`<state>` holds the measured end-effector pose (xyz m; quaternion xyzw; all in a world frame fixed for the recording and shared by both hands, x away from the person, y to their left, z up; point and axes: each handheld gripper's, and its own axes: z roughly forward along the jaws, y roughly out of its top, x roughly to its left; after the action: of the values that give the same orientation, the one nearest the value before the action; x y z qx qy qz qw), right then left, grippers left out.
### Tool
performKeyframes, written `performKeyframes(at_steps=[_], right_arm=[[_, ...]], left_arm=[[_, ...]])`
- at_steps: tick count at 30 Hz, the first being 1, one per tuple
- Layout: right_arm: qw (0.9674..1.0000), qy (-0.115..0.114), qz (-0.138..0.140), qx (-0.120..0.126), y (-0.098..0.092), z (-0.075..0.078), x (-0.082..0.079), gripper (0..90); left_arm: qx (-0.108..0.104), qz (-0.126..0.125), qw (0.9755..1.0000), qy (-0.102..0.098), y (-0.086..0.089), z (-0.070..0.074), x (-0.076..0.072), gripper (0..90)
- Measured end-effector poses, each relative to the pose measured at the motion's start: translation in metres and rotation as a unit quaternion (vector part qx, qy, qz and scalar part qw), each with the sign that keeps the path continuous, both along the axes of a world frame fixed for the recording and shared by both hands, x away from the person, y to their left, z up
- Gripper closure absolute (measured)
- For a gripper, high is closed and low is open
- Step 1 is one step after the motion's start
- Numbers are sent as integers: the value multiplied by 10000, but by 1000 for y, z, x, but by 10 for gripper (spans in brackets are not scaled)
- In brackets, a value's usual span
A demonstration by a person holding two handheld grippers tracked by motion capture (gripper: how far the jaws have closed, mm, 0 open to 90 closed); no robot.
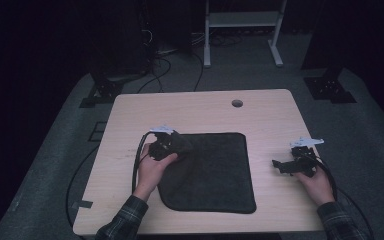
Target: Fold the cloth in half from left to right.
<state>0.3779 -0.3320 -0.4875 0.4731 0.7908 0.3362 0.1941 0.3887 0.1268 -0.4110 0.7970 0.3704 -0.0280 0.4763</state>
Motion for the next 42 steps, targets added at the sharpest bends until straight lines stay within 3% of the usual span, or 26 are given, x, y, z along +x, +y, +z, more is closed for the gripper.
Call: performKeyframes(at_steps=[33, 42], right_arm=[[10000, -1, 18, 2, 0, 0, 0, 17], [10000, 1, 18, 3, 0, 0, 0, 17]], left_arm=[[-65, -788, 9967, 190, -115, -17, 27, 875], [35, -939, 9952, 279, -146, -32, 34, 875]])
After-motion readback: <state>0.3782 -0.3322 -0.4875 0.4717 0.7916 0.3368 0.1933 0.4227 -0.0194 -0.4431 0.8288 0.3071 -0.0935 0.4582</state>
